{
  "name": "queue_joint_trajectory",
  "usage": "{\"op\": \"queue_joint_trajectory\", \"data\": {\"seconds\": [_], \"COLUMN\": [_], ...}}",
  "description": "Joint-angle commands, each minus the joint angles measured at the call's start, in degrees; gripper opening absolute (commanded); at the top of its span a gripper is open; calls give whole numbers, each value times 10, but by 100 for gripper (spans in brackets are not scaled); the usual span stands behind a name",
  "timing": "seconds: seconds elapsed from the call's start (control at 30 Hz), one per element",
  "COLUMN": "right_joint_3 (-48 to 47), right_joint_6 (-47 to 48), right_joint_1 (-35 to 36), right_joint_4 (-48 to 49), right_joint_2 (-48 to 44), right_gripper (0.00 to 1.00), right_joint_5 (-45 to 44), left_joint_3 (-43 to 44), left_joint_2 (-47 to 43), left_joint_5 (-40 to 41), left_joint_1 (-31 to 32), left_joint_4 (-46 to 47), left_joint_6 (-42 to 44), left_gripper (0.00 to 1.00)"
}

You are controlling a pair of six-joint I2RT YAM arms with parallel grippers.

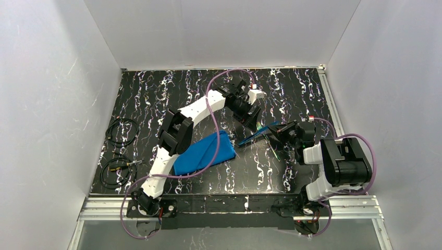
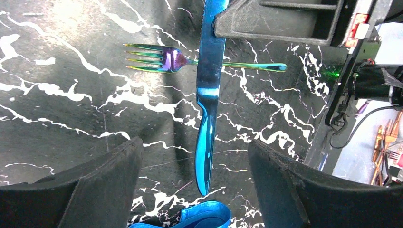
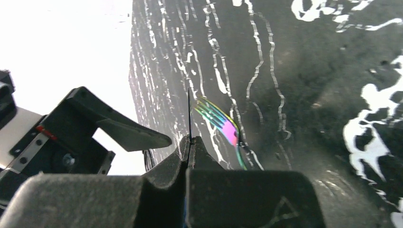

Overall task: Fold the napkin into a case and place the utensils inside
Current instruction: Pick up the knife from the center of the board, then pass from the right arm to the left

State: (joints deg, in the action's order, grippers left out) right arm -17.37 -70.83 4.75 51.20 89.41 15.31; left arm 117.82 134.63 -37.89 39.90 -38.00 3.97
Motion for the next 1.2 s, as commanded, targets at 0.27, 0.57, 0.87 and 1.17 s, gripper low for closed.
{"op": "queue_joint_trajectory", "data": {"seconds": [0.27,0.57,0.87,1.17], "right_joint_3": [-34,-59,-79,-88], "right_joint_6": [-35,-98,-3,-59], "right_joint_1": [-13,-17,-17,-12], "right_joint_4": [128,273,82,165], "right_joint_2": [-22,16,-102,-97], "right_gripper": [1,1,1,42], "right_joint_5": [102,166,142,183], "left_joint_3": [43,19,-34,-77], "left_joint_2": [35,-6,-70,-127], "left_joint_5": [-163,-278,-291,-316], "left_joint_1": [-12,-24,-32,-32], "left_joint_4": [-38,-43,-34,-16], "left_joint_6": [-36,-73,-78,-100], "left_gripper": [72,48,0,0]}}
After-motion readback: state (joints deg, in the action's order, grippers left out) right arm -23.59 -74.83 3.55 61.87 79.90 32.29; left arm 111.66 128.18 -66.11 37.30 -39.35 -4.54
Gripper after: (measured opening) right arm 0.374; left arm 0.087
